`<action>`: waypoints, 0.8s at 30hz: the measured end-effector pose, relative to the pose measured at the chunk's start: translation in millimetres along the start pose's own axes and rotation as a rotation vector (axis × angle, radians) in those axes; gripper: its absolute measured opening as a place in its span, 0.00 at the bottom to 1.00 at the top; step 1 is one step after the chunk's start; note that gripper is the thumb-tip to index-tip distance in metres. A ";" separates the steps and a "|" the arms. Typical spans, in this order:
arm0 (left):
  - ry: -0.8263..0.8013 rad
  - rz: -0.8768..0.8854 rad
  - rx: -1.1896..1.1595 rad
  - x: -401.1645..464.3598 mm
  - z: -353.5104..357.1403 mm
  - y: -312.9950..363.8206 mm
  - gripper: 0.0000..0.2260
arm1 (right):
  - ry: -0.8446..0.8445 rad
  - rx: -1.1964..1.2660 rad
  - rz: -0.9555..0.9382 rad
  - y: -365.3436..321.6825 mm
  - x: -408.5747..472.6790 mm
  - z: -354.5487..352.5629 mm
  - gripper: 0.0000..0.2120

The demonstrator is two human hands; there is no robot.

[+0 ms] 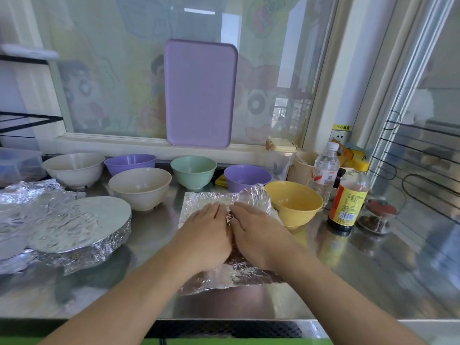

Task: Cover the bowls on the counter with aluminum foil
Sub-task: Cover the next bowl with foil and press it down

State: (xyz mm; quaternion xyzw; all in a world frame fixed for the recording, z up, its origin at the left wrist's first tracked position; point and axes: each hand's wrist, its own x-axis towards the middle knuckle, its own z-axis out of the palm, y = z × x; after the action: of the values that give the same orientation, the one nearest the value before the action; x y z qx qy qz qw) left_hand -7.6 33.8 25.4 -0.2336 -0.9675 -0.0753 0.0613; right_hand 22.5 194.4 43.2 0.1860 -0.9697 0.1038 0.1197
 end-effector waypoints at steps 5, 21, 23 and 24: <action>0.145 0.116 0.081 -3.8 4.1 -2.1 0.32 | -0.003 -0.182 -0.037 19.7 2.8 28.5 0.21; 0.161 0.245 0.114 5.9 11.4 -18.6 0.28 | -0.017 -0.035 0.152 7.9 22.3 18.8 0.23; 0.166 0.093 -0.089 13.2 7.3 -16.9 0.28 | -0.029 -0.063 0.087 8.8 26.4 20.5 0.29; 0.143 0.045 -0.125 17.8 6.1 -14.3 0.25 | -0.065 -0.087 0.063 11.7 29.1 22.5 0.32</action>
State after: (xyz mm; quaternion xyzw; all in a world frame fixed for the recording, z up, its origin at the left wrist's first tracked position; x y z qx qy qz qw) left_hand -30.5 30.2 20.4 -0.2528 -0.9486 -0.1504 0.1171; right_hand -12.6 189.8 27.9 0.1534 -0.9820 0.0591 0.0926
